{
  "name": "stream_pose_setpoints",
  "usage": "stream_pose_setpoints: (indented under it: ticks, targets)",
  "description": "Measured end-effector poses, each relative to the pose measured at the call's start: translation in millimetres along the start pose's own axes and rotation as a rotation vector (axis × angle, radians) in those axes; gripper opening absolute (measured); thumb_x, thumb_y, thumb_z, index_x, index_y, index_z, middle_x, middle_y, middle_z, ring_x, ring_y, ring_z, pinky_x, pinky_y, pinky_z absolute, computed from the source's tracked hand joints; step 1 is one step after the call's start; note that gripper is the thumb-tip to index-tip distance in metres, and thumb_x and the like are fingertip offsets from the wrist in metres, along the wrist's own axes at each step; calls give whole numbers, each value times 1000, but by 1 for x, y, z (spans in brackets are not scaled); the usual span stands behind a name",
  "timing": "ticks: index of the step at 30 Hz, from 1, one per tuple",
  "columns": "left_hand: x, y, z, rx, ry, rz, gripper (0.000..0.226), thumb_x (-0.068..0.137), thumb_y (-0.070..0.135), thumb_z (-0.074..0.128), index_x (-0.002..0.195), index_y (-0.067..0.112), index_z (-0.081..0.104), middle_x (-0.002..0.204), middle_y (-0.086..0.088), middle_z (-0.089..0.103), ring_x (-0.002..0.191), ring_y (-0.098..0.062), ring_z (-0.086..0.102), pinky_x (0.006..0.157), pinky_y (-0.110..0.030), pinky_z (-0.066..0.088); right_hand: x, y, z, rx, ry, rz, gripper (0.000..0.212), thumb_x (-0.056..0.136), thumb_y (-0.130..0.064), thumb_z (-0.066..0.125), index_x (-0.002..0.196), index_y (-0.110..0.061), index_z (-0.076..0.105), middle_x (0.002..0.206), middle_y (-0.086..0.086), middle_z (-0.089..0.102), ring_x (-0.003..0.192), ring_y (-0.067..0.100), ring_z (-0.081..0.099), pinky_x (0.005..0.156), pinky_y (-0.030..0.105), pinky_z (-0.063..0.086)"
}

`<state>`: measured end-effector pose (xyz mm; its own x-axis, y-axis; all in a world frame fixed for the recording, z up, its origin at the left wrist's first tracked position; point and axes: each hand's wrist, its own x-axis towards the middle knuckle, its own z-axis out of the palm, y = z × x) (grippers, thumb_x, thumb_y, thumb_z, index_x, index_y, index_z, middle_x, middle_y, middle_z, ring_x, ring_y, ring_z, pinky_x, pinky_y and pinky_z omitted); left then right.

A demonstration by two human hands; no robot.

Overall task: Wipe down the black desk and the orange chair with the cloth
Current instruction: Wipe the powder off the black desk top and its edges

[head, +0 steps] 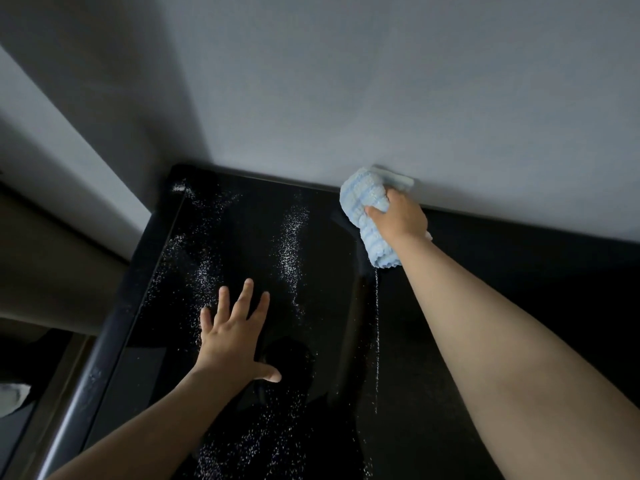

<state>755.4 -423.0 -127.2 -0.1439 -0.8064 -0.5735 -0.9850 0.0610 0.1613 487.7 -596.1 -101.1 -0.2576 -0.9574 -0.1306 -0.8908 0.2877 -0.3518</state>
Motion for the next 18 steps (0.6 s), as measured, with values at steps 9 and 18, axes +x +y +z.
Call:
stream_pose_setpoints:
  ticks: [9, 18]
  targets:
    - [0, 2, -3, 32, -15, -4, 136, 58, 70, 74, 149, 28, -18, 153, -2, -35, 141, -38, -27, 114, -59, -1, -6, 9, 13, -12, -20, -19, 36, 91, -41, 58, 117, -17, 60, 114, 7, 62, 105, 28, 60, 75, 33, 44]
    - [-5, 5, -8, 17, -14, 1, 133, 61, 66, 75, 150, 27, -16, 154, -3, -33, 141, -39, -25, 115, -60, -1, -61, 20, 17, -7, 19, -61, 32, 90, -38, 62, 114, -16, 60, 110, 6, 62, 97, 26, 62, 75, 37, 52]
